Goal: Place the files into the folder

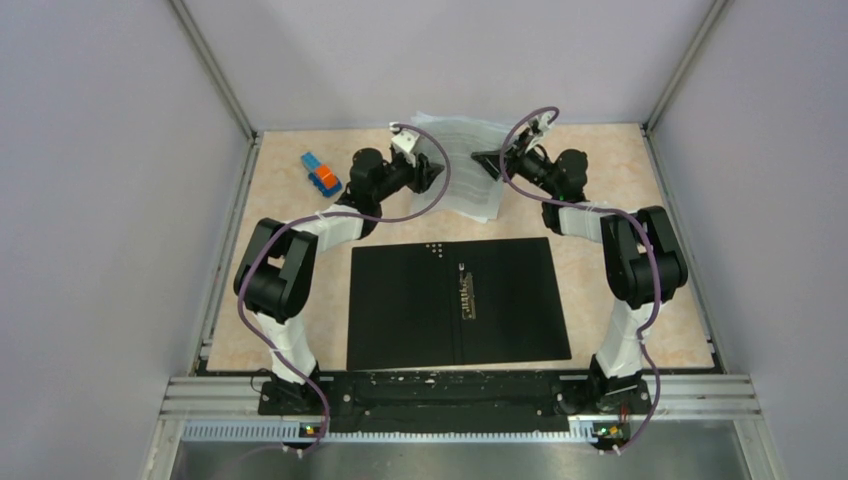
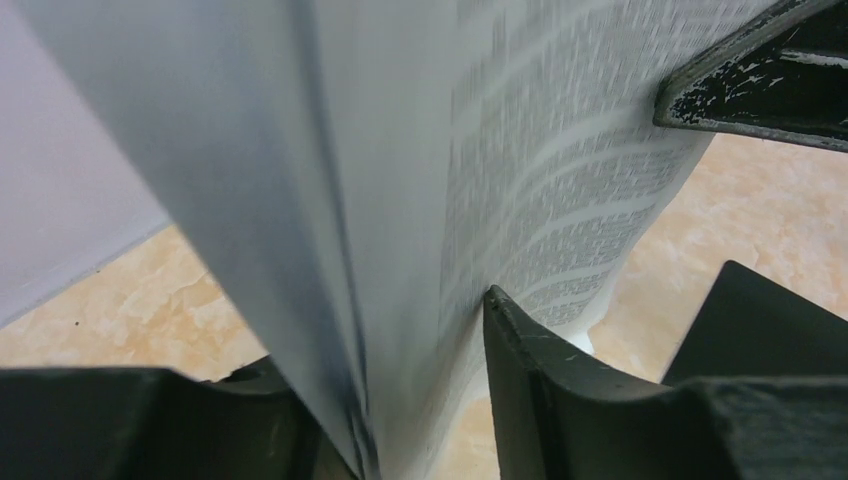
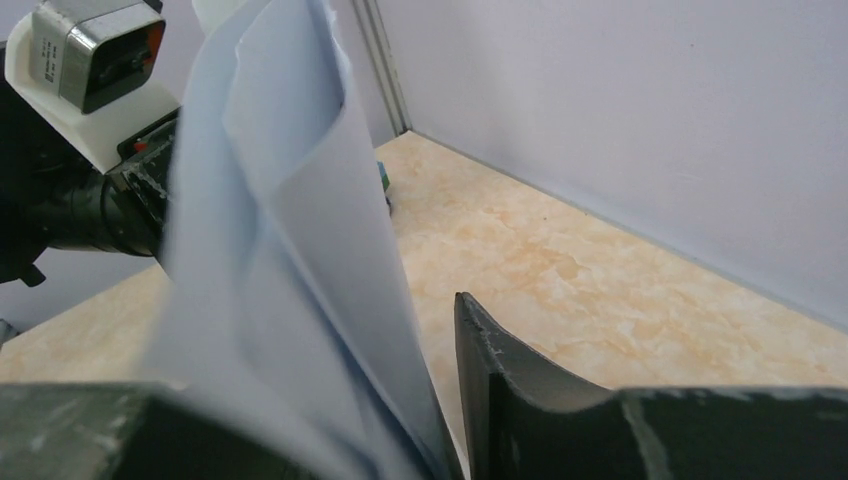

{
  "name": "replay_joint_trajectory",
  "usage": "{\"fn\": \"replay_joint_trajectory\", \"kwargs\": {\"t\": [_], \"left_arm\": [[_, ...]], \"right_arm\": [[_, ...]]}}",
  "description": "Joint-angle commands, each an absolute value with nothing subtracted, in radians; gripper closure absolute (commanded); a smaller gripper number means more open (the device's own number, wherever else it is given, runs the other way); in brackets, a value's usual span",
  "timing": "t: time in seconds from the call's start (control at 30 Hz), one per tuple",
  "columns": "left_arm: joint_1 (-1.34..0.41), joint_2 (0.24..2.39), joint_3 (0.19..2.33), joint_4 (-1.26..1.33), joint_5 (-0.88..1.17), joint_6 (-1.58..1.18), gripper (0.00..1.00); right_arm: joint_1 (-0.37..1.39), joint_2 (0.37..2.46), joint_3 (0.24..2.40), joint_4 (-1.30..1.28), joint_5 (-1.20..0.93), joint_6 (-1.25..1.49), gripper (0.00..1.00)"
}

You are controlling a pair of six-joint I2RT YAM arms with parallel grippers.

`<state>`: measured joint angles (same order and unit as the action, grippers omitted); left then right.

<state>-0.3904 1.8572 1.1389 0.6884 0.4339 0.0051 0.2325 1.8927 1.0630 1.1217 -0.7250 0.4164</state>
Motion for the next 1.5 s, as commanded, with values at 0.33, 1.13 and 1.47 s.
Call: {"fn": "replay_joint_trajectory", "kwargs": {"t": [0.33,1.13,1.47], "left_arm": [[-0.329,1.832,1.173,0.684,0.573,-0.072,0.39],[-0.311,1.781,1.111,0.704,0.644,-0.143,0.33],[-0.335,1.787,1.088,0.763,0.652,-0.210,0.36]], "right_arm": [[0.226,1.997,1.167,1.221,-0.823,0.523,0.56],[0.224,1.978,1.075,1.297,-0.810,0.580,0.48],[0.219,1.965,1.058,1.299,-0.795,0.589,0.53]]}}
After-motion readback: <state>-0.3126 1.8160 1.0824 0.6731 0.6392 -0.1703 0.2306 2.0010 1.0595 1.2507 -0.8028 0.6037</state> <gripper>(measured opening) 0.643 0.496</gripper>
